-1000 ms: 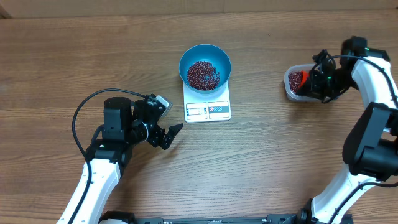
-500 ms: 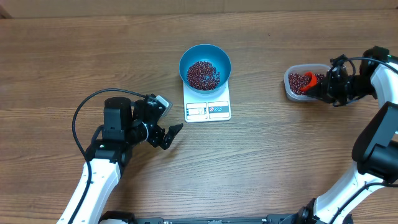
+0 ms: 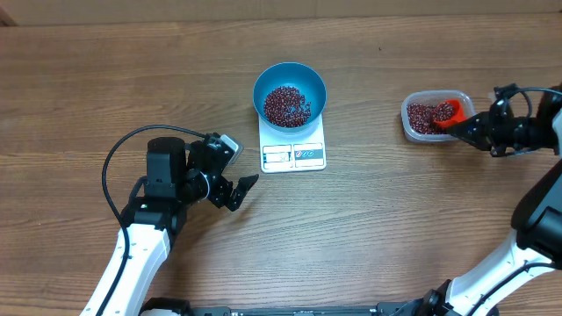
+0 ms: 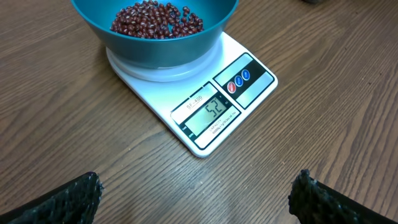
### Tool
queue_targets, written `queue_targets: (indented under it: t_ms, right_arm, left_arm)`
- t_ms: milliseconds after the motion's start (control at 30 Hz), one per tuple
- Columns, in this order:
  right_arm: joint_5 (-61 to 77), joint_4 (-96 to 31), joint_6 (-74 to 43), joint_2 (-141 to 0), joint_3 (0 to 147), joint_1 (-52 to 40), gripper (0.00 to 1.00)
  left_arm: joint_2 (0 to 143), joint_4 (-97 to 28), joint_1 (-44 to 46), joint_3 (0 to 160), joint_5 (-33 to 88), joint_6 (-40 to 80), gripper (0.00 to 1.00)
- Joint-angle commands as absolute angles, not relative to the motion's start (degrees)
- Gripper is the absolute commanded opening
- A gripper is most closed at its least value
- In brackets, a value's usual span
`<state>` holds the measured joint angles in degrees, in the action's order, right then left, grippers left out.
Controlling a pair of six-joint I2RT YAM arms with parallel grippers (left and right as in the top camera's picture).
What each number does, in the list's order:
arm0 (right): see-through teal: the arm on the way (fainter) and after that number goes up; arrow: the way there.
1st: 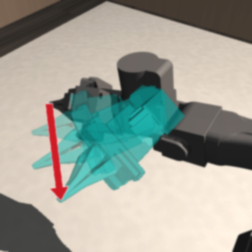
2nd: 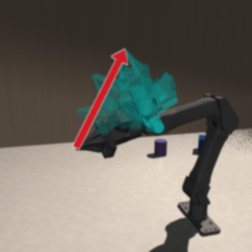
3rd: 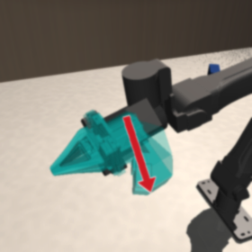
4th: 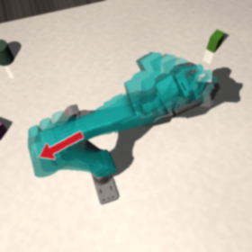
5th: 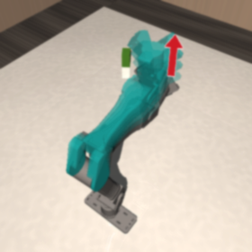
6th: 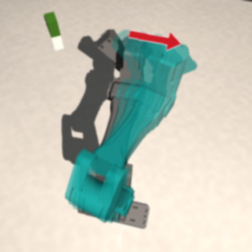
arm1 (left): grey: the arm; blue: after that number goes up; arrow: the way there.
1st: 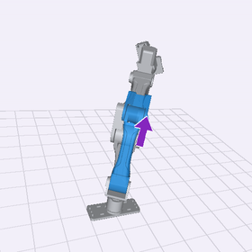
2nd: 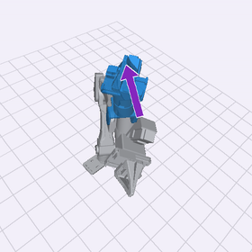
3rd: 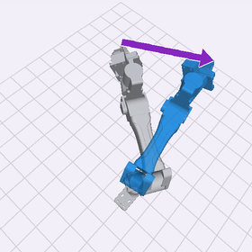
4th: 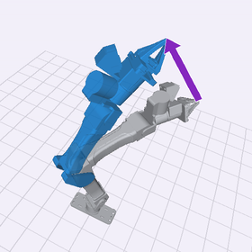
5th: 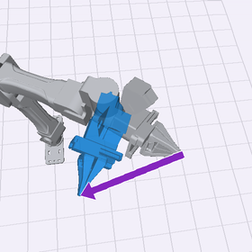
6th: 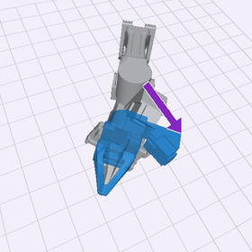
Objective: Scoop item into bowl and weigh 150g on scale
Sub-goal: 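Dip the red scoop into the beans and lift it with the right gripper, then carry the filled scoop over the teal bowl and tilt to pour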
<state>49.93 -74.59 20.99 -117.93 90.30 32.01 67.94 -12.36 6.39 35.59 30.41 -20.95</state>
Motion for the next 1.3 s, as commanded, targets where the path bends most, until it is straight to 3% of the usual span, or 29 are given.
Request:
queue_targets:
  t_ms: [0,600,1033,1267]
  right_arm:
    - [56.36,-75.64,26.55,-118.65,90.00,33.21,0.04]
    - [71.90,-82.00,37.19,-118.63,90.02,31.18,0.04]
    - [76.03,-80.86,35.33,-118.63,91.20,15.99,0.04]
    - [75.96,-76.60,28.34,-118.63,94.50,8.12,0.04]
  left_arm:
    - [68.14,-12.21,6.87,35.75,30.89,-20.34,1.00]
    - [68.14,-12.21,6.87,35.75,30.89,-20.36,1.00]
    - [68.14,-12.21,6.87,35.75,30.89,-20.34,1.00]
    - [68.14,-12.21,6.87,35.75,30.89,-20.34,1.00]
